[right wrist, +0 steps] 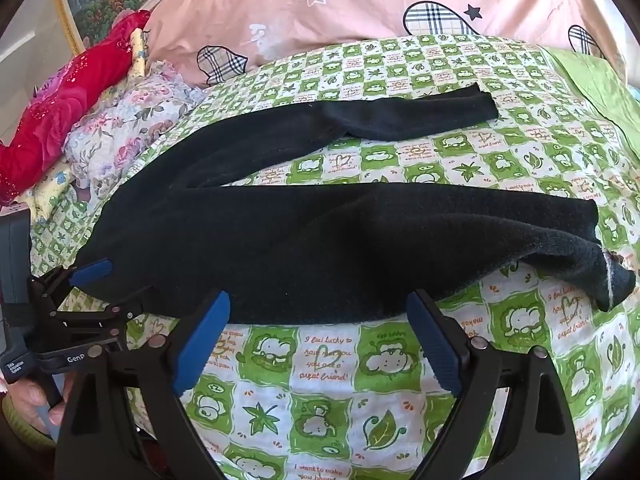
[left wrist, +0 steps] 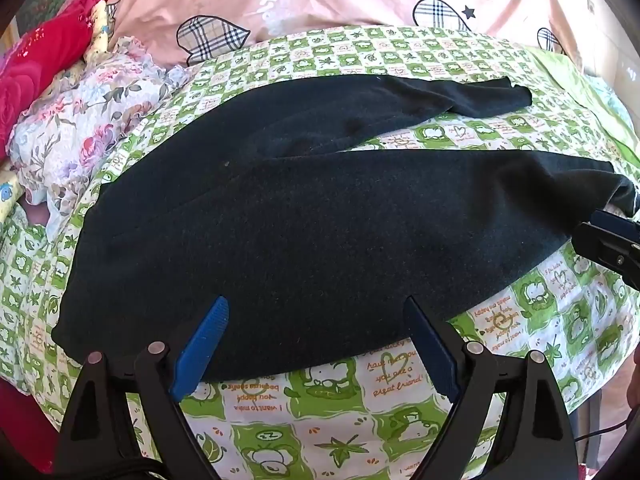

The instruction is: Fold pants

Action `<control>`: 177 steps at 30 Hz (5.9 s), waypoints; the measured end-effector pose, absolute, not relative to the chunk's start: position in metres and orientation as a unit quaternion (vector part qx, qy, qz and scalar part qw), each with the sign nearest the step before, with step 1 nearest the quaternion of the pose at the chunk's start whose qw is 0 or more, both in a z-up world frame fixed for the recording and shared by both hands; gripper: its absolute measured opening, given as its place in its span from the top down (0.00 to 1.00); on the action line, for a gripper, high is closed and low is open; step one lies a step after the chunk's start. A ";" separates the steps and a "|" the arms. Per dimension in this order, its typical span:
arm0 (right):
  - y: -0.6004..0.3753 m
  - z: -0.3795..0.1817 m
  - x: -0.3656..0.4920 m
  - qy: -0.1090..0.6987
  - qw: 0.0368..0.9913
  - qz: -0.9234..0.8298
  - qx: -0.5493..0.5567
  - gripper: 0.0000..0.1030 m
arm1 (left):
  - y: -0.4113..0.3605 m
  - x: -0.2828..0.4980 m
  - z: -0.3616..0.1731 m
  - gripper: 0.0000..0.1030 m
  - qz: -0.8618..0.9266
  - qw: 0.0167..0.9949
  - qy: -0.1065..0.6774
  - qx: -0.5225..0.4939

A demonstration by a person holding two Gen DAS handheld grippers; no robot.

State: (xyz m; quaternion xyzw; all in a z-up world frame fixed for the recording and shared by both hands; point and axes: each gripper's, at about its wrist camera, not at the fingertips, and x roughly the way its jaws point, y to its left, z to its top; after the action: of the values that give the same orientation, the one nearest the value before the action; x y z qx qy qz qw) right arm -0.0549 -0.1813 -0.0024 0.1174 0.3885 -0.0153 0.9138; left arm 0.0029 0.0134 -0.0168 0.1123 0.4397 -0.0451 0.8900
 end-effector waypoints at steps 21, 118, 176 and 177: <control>-0.181 -0.007 -0.054 0.390 0.913 -0.017 0.117 0.12 | 0.020 0.004 -0.021 0.13 -0.049 0.887 0.445 0.113; -0.401 0.050 0.123 0.427 0.889 -0.030 0.161 0.42 | -0.082 0.257 0.021 0.51 -0.261 0.795 0.486 0.252; -0.389 0.057 -0.034 0.408 0.901 0.141 -0.038 0.93 | -0.075 0.045 0.033 0.97 -0.344 0.787 0.476 0.187; -0.387 0.051 -0.038 0.416 0.898 0.137 -0.041 0.93 | -0.076 0.042 0.027 0.96 -0.346 0.783 0.481 0.190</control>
State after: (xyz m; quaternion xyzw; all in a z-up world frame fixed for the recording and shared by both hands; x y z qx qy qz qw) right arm -0.0381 -0.3874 0.0513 -0.0407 0.4157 0.1370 0.8982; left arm 0.0418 -0.0760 0.0266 0.1895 0.4808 -0.3455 0.7833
